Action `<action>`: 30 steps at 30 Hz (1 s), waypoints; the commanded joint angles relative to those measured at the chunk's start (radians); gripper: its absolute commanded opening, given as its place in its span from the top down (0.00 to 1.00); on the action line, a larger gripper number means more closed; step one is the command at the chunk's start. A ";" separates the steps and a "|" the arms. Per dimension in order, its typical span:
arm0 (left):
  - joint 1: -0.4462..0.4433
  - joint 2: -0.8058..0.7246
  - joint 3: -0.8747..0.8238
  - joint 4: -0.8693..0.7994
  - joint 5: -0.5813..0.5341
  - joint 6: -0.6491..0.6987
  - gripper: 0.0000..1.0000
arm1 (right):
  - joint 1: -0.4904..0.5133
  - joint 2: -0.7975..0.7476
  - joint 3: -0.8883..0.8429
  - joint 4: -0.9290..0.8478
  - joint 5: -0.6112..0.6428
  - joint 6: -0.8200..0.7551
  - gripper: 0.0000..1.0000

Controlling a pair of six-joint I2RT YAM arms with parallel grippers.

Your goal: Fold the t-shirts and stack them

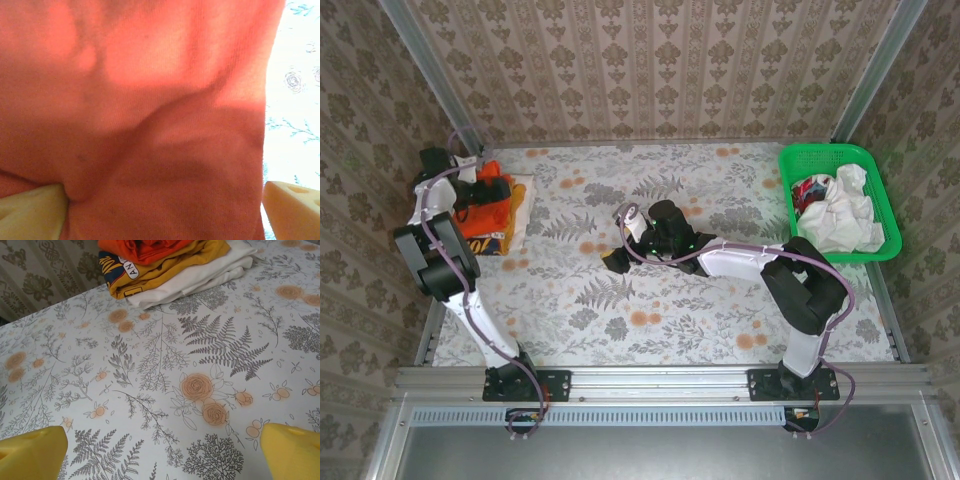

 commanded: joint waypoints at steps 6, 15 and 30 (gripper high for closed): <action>-0.085 -0.198 -0.119 0.050 -0.078 -0.059 0.00 | 0.005 -0.024 0.017 -0.012 0.008 0.004 0.00; -0.130 -0.198 -0.280 0.158 -0.072 -0.145 0.00 | 0.005 -0.032 0.005 -0.014 0.005 0.008 0.00; -0.227 -0.413 -0.439 0.351 -0.061 -0.182 0.00 | -0.060 -0.167 -0.129 0.039 0.154 0.023 0.00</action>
